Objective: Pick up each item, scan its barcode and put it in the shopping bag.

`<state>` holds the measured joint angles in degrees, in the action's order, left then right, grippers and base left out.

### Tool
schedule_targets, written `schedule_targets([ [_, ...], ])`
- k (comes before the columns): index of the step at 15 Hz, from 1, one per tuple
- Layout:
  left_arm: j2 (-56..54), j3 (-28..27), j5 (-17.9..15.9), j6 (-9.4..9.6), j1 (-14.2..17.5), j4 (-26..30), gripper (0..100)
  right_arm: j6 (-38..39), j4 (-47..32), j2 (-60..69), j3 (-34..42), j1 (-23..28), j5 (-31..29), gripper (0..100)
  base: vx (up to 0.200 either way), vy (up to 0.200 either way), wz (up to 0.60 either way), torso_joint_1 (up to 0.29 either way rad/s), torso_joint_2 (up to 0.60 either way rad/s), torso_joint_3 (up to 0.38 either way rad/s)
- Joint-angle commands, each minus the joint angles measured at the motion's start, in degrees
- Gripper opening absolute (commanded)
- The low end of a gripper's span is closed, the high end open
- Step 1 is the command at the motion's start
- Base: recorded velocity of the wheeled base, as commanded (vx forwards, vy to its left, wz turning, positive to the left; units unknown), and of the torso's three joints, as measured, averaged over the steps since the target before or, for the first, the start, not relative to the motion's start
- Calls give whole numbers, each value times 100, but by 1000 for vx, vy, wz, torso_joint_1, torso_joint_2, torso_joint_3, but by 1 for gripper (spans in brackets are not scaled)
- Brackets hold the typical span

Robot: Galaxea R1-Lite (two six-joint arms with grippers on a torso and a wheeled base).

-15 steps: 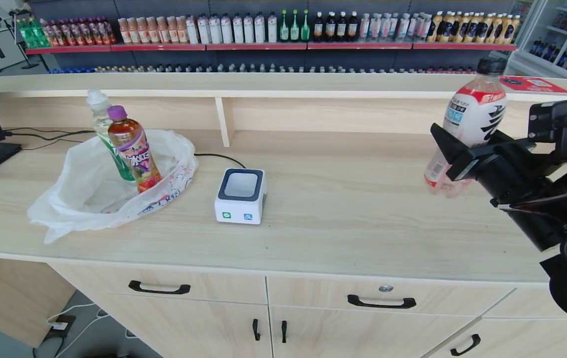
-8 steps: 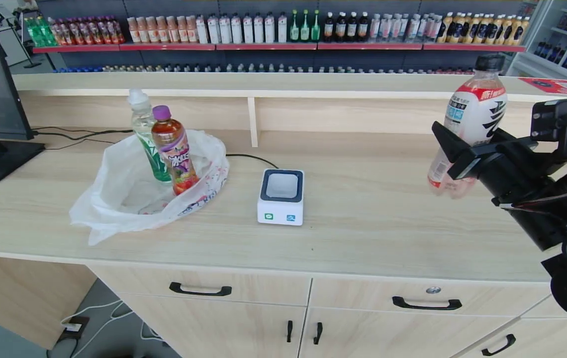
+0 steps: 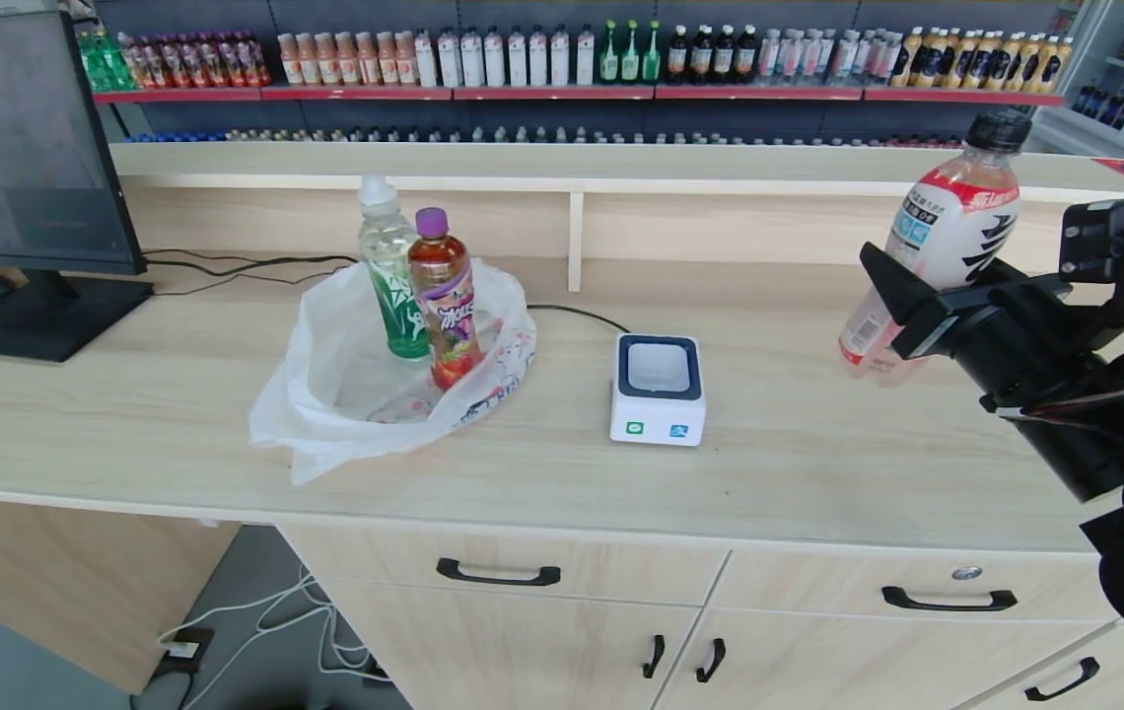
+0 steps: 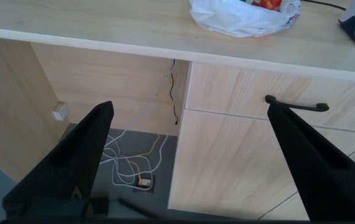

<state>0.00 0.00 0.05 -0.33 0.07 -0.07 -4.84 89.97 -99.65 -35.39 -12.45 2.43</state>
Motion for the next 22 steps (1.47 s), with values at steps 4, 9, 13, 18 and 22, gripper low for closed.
schedule_targets([
  [4,9,0,4,-2,1,-1,100,1,3,51,41,5,4,0,0,200,0,1,1,1],
  [9,0,0,4,7,1,-1,100,62,3,42,-12,5,4,0,0,200,0,2,3,0],
  [13,9,0,4,7,-7,-1,100,36,3,156,-29,58,4,0,0,50,0,1,2,2],
  [18,9,0,4,15,-7,-1,100,-826,3,-55,-179,155,21,0,0,0,0,0,0,0],
  [22,9,0,-5,33,1,-1,100,-1757,3,-81,-188,-197,276,0,0,0,0,0,0,0],
])
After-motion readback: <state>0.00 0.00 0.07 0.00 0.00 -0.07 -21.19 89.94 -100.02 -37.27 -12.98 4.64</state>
